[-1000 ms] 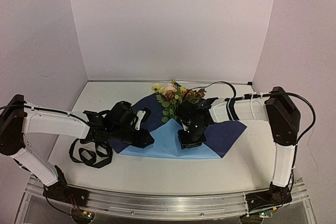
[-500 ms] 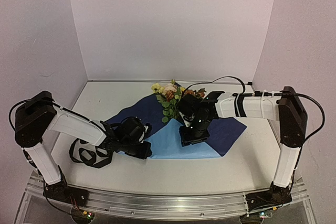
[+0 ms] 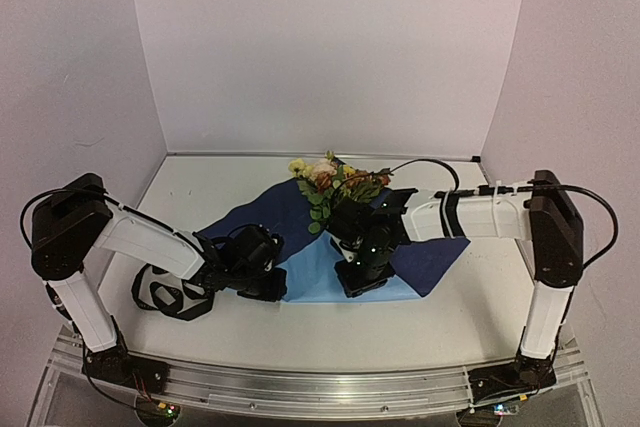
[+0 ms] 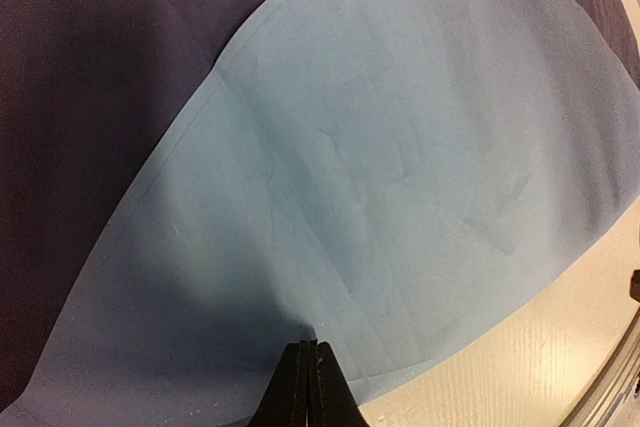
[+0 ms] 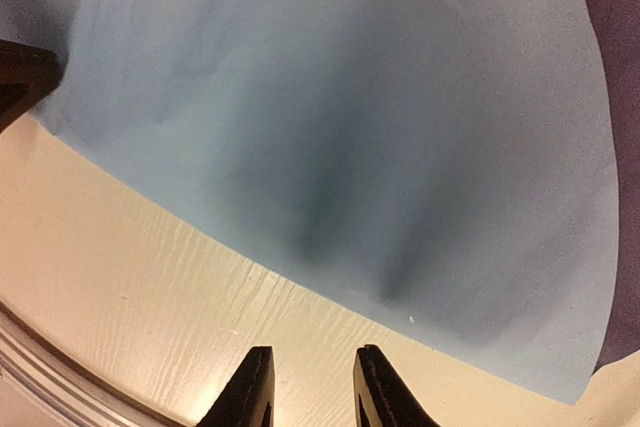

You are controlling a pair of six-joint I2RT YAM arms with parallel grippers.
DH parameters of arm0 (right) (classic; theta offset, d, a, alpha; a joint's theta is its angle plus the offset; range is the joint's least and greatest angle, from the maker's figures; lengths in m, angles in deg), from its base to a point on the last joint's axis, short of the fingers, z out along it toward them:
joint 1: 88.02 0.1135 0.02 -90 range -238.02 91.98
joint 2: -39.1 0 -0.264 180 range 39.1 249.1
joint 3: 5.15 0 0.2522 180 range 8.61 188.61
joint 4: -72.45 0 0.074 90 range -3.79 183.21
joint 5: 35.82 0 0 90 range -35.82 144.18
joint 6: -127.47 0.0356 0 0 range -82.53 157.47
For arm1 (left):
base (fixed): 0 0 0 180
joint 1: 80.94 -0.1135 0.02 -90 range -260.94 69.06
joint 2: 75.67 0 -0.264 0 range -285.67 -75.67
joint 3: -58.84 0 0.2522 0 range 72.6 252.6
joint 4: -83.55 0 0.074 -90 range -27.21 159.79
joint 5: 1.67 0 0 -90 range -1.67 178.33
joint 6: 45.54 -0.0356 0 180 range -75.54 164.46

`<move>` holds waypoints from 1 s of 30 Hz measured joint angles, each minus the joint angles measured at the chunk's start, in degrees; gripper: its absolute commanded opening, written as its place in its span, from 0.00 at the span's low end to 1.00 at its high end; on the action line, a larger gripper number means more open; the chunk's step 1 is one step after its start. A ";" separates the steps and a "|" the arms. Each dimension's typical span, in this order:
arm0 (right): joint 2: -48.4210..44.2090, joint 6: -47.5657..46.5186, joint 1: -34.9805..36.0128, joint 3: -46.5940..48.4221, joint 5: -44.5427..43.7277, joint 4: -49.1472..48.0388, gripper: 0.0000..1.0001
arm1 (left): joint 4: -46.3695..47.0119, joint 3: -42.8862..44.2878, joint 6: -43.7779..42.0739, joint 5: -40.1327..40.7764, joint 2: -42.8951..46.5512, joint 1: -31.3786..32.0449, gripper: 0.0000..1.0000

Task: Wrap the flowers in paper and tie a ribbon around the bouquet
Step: Press the fold line of the 1/4-folded wrapping paper.

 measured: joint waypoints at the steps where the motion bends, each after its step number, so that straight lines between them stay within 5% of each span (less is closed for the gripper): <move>1: 0.91 -0.01 0.00 0.37 -0.29 -0.03 0.24 | 0.01 0.00 0.06 0.01 0.00 0.00 0.03; 17: 5.91 0.00 -2.53 -1.64 -3.83 -2.14 0.23 | 2.57 -1.73 1.31 0.23 0.43 0.00 0.00; 30: -2.19 0.25 -3.88 -13.23 -6.82 -4.65 0.24 | 3.66 -2.70 1.74 0.30 0.81 0.00 0.00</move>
